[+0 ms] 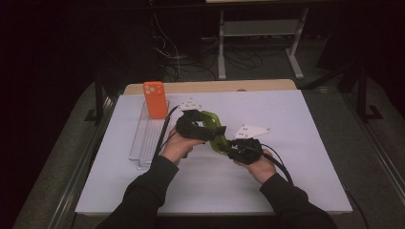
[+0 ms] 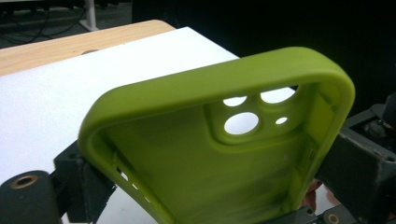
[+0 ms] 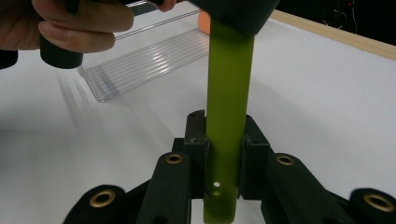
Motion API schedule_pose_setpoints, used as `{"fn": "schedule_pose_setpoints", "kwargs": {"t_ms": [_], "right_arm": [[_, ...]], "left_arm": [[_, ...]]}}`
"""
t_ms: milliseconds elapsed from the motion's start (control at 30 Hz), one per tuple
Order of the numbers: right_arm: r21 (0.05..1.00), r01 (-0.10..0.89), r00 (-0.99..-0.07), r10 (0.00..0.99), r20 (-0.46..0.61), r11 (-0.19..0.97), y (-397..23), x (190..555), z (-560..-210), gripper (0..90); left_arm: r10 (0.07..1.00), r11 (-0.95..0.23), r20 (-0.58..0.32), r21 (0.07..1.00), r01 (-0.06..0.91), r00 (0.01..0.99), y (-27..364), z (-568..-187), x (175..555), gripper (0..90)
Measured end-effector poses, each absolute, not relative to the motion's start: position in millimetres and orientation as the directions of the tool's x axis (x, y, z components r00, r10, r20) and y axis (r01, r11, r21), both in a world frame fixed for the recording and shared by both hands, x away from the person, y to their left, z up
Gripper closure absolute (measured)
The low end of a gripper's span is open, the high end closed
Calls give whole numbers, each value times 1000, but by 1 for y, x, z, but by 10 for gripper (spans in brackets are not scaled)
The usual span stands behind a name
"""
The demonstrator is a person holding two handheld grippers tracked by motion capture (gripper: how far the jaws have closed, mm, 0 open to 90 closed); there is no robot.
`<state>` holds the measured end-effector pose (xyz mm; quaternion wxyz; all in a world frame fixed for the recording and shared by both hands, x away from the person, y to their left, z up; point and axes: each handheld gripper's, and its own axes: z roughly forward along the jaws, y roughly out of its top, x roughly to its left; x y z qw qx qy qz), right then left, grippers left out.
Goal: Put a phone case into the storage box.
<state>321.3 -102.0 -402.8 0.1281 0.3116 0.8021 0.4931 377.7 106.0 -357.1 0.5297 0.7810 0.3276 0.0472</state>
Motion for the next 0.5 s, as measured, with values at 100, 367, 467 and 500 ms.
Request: {"fn": "schedule_pose_setpoints", "kwargs": {"t_ms": [100, 367, 467, 500], "right_arm": [[870, 373, -773, 627, 100, 322, -101, 321, -403, 757], [870, 363, -779, 622, 85, 335, -100, 321, -404, 638], [864, 373, -775, 626, 89, 338, -103, 321, -403, 506], [859, 381, -768, 634, 89, 341, -105, 321, -402, 471]], "left_arm": [[548, -211, -297, 856, 473, 782, 108, -357, 379, 113], [549, -215, -287, 859, 464, 785, 111, -355, 379, 139], [555, -211, -285, 861, 463, 781, 114, -354, 382, 143], [558, -215, -277, 862, 459, 782, 116, -353, 382, 143]]}}
